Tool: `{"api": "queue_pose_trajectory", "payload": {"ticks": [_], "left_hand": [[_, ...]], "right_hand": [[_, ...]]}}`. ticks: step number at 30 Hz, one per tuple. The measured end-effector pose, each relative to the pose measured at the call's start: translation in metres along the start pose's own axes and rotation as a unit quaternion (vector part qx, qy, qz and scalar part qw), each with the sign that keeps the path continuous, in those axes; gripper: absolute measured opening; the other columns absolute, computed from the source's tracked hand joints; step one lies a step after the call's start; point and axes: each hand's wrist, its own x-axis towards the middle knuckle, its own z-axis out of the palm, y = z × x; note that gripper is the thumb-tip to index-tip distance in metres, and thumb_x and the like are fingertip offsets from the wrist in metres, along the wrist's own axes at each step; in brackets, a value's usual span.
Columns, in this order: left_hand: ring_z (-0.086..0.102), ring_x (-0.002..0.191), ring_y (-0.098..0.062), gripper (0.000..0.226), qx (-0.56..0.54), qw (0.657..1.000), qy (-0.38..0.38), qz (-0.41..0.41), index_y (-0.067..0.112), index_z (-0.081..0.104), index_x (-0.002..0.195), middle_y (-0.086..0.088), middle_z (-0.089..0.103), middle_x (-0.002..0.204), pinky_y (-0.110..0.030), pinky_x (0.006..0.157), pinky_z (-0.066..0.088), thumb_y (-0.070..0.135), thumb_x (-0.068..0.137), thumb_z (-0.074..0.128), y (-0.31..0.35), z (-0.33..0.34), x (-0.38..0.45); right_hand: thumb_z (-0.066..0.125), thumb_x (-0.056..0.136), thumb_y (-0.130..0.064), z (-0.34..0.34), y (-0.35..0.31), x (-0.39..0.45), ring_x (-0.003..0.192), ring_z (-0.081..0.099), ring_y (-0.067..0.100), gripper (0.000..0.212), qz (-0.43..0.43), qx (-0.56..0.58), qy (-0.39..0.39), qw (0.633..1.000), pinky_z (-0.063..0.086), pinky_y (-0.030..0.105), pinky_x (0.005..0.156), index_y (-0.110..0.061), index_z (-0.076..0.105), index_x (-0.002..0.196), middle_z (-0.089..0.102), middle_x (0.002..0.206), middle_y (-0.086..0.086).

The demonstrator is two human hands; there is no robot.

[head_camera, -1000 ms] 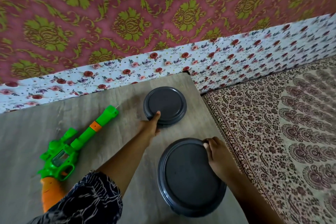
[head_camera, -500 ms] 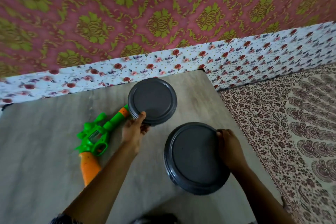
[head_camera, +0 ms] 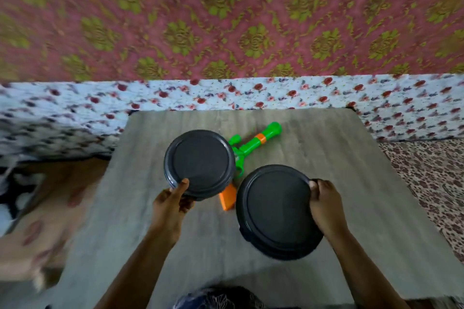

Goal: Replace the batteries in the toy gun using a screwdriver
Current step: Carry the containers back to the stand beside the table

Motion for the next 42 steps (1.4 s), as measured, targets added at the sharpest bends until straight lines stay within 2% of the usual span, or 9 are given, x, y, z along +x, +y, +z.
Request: {"api": "queue_pose_trajectory", "payload": {"ticks": [3,6,12,24,28,30,33,36,42], "left_hand": [[0.058,0.049,-0.009,0.010,-0.038,0.998,0.040,-0.013,0.006,0.057,0.086,-0.009,0.055,0.071,-0.017,0.045,0.050,0.015,0.091,0.059,-0.002,-0.025,-0.002],[0.051,0.059,-0.017,0.014,-0.062,0.994,0.088,-0.030,0.005,0.056,0.085,-0.009,0.050,0.069,-0.019,0.046,0.049,0.017,0.092,0.057,-0.007,-0.040,-0.010],[0.057,0.074,-0.019,0.016,-0.089,0.984,0.149,-0.029,0.004,0.057,0.091,-0.013,0.060,0.085,-0.032,0.079,0.047,0.020,0.091,0.059,-0.010,-0.071,-0.022],[0.053,0.074,-0.017,0.004,-0.129,0.970,0.206,0.022,0.013,0.057,0.094,-0.011,0.059,0.090,-0.027,0.068,0.042,0.014,0.093,0.053,0.017,-0.173,-0.036],[0.053,0.064,-0.015,0.006,-0.149,0.966,0.208,0.031,0.014,0.056,0.091,-0.006,0.063,0.074,-0.026,0.073,0.044,0.016,0.095,0.051,0.037,-0.233,-0.026],[0.062,0.059,-0.014,0.011,-0.141,0.970,0.192,0.046,0.010,0.058,0.101,-0.004,0.070,0.073,-0.023,0.065,0.051,0.016,0.095,0.051,0.047,-0.273,-0.018],[0.064,0.064,-0.019,0.025,-0.152,0.966,0.203,0.058,0.003,0.055,0.114,-0.011,0.069,0.088,-0.032,0.063,0.053,0.015,0.093,0.054,0.070,-0.343,-0.008],[0.058,0.048,-0.011,0.008,-0.152,0.965,0.206,0.052,0.005,0.059,0.093,-0.004,0.066,0.063,-0.022,0.048,0.046,0.013,0.093,0.055,0.097,-0.405,-0.007],[0.043,0.061,-0.016,0.017,-0.151,0.962,0.223,0.055,0.008,0.050,0.078,-0.013,0.045,0.072,-0.025,0.058,0.038,0.014,0.092,0.057,0.140,-0.525,-0.017]], "right_hand": [[0.037,0.098,-0.019,0.015,-0.017,0.003,0.094,0.056,0.034,0.029,-0.022,0.018,-0.004,1.000,0.046,0.041,0.080,-0.001,0.059,0.105,0.057,0.107,0.019],[0.038,0.097,-0.019,0.026,-0.035,0.009,0.094,0.057,0.035,0.028,-0.052,0.018,-0.018,0.998,0.047,0.041,0.080,-0.002,0.060,0.105,0.058,0.107,0.018],[0.043,0.095,-0.012,0.052,-0.065,0.014,0.090,0.056,0.039,0.023,-0.090,0.041,-0.035,0.994,0.043,0.039,0.076,0.004,0.060,0.097,0.060,0.097,0.024],[0.045,0.094,-0.013,0.120,-0.165,-0.008,0.091,0.056,0.041,0.024,-0.195,0.030,-0.096,0.976,0.039,0.040,0.074,0.006,0.058,0.088,0.061,0.095,0.028],[0.041,0.095,-0.017,0.165,-0.214,-0.040,0.094,0.056,0.040,0.027,-0.212,0.009,-0.113,0.971,0.040,0.040,0.076,0.004,0.058,0.093,0.060,0.100,0.024],[0.038,0.097,-0.021,0.189,-0.244,-0.063,0.097,0.055,0.038,0.030,-0.215,-0.014,-0.131,0.968,0.039,0.036,0.076,0.001,0.058,0.100,0.059,0.106,0.019],[0.036,0.098,-0.022,0.229,-0.295,-0.103,0.098,0.055,0.036,0.031,-0.208,-0.008,-0.149,0.967,0.035,0.031,0.073,0.000,0.056,0.104,0.057,0.110,0.018],[0.035,0.098,-0.022,0.265,-0.338,-0.144,0.095,0.055,0.034,0.031,-0.195,0.000,-0.162,0.967,0.035,0.029,0.072,0.000,0.056,0.105,0.057,0.109,0.017],[0.034,0.099,-0.024,0.324,-0.411,-0.210,0.067,0.045,0.021,0.029,-0.178,-0.011,-0.182,0.967,0.033,0.031,0.061,-0.005,0.051,0.086,0.055,0.087,0.014]]}}
